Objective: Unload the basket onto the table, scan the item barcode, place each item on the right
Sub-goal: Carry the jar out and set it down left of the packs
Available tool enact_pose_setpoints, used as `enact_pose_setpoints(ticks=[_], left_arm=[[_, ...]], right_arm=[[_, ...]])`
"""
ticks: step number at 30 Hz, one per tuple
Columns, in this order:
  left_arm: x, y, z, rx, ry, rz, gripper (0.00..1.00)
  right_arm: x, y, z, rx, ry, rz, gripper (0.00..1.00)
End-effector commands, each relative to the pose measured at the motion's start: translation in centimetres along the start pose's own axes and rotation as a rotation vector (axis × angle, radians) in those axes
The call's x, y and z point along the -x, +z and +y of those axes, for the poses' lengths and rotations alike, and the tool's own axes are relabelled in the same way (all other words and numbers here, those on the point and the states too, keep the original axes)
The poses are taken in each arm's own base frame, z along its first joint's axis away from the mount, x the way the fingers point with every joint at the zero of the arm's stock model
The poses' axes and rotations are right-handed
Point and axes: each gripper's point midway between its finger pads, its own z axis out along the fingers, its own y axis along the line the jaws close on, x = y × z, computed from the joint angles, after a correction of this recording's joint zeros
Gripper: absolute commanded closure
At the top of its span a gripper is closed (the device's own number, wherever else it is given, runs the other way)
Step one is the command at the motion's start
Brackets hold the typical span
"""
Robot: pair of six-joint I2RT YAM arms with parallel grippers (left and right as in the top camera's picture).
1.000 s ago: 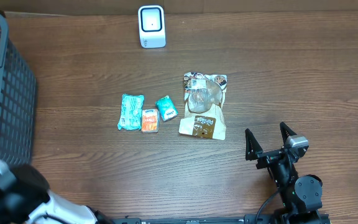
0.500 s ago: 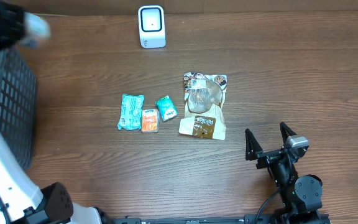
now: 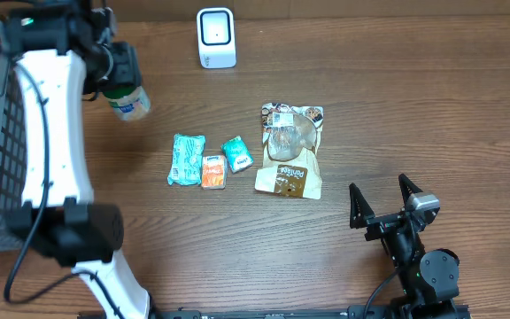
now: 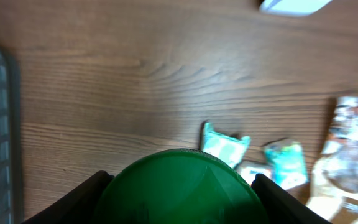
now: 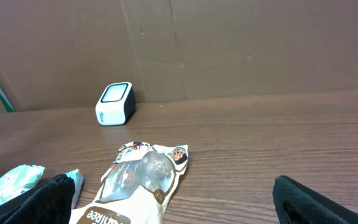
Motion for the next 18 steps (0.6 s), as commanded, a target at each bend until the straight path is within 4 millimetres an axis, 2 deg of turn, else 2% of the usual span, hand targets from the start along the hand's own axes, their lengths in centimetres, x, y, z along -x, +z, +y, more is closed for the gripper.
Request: enact_pose_setpoints(ticks=[1, 4, 8, 14, 18], left_arm=[[-0.1, 3.6, 1.2, 0.076, -0.009, 0.075, 0.44], [-0.3, 6.9, 1.3, 0.083, -0.007, 0.14, 0.44], [-0.3, 9.7, 1.2, 0.086, -0.009, 0.171, 0.45], [0.5, 11.5, 0.8, 0.086, -0.014, 0.155, 0.45], [1.1, 12.7, 1.3, 0.157, -0.025, 0.118, 0.45]], right_arm=[[-0.1, 0.0, -0.3, -0.011, 0.003, -0.006, 0.0], [-0.1, 0.0, -0.3, -0.011, 0.003, -0.006, 0.0], [-0.1, 0.0, -0.3, -0.011, 0.003, -0.006, 0.0], [-0.1, 0.0, -0.3, -0.011, 0.003, -0.006, 0.0], [-0.1, 0.0, -0.3, -0.011, 0.003, -0.006, 0.0]])
